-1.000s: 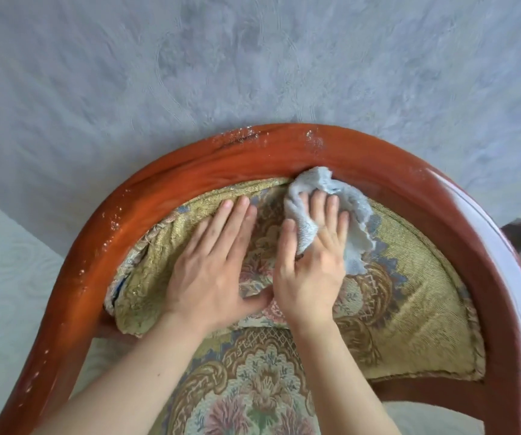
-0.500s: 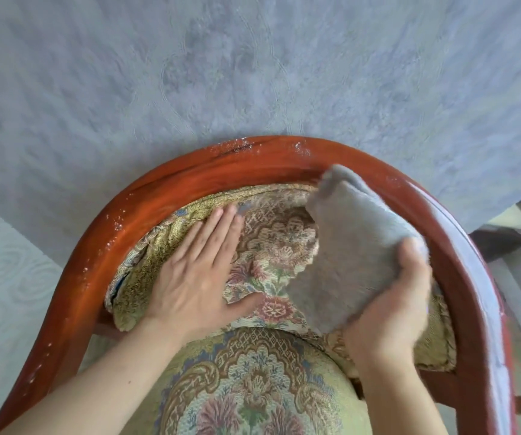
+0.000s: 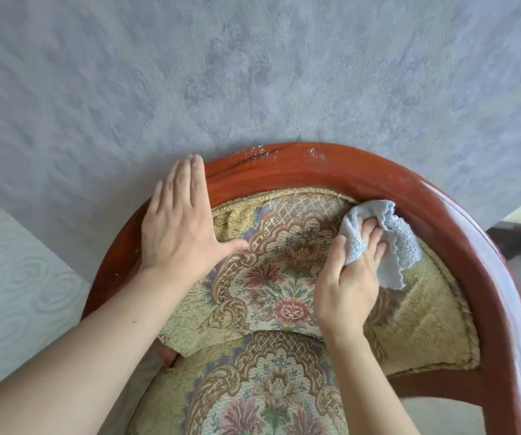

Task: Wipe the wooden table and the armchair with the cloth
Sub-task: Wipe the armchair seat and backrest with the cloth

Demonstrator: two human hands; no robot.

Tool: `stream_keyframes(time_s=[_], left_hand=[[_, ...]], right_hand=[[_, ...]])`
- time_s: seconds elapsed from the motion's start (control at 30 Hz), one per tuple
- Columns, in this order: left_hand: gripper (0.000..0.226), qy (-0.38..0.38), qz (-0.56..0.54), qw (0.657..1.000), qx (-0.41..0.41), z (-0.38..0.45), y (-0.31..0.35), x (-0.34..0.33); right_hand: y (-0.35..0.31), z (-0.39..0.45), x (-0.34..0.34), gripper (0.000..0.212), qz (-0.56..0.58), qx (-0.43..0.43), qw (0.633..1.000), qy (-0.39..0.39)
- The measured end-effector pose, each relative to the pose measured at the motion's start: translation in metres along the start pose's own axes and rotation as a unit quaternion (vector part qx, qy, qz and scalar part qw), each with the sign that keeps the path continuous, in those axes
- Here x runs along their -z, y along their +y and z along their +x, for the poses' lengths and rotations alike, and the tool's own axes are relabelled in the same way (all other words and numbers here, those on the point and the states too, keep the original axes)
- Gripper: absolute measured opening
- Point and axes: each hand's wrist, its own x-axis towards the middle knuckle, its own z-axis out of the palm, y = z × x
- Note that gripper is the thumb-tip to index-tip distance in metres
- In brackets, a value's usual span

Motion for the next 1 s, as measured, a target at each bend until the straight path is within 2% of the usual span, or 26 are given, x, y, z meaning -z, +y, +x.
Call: stream_keyframes(time_s=[0.07,0.4,0.5,0.6,0.63,0.7,0.77,0.8,0.83,0.93,1.0], left_hand=[[0.151,0.023,0.001,1.0,0.007,0.003,0.001,-0.002],[0.141,0.076,-0.023,0.997,0.01,0.002,0.001,-0.019],[0.141,0.073,-0.03,0.997,0.013,0.002,0.0,-0.018],[0.141,0.067,-0.037,0.997,0.019,0.002,0.001,-0.016],[0.141,0.066,-0.035,0.997,0.019,0.002,0.001,-0.016],[0.141,0.065,-0.029,0.997,0.016,0.002,0.0,-0.015],[0.14,0.067,-0.025,0.997,0.014,0.001,-0.001,-0.016],[0.14,0.069,-0.025,0.997,0.013,0.001,-0.001,-0.016],[0.14,0.07,-0.026,0.997,0.014,0.001,-0.002,-0.016],[0.139,0.067,-0.027,0.997,0.015,0.001,0.0,-0.018],[0.139,0.067,-0.027,0.997,0.017,0.001,0.0,-0.018]], right_hand=[[-0.003,0.001,-0.016,0.061,0.004,0.033,0.999,0.012],[-0.022,-0.004,-0.049,0.052,0.005,0.217,0.971,-0.103],[-0.025,-0.002,-0.031,0.05,0.083,0.215,0.961,-0.155],[-0.022,-0.01,-0.005,0.051,0.167,0.096,0.969,-0.158],[-0.023,-0.015,0.006,0.054,0.188,0.037,0.971,-0.143],[-0.017,-0.019,0.03,0.057,0.25,-0.086,0.962,-0.06],[-0.011,-0.015,0.05,0.052,0.327,-0.227,0.916,0.046],[-0.008,-0.012,0.055,0.05,0.359,-0.266,0.891,0.081],[-0.008,-0.01,0.057,0.048,0.355,-0.259,0.892,0.106],[-0.013,-0.001,0.049,0.04,0.224,-0.112,0.952,0.177],[-0.015,0.005,0.029,0.042,0.157,-0.04,0.976,0.148]])
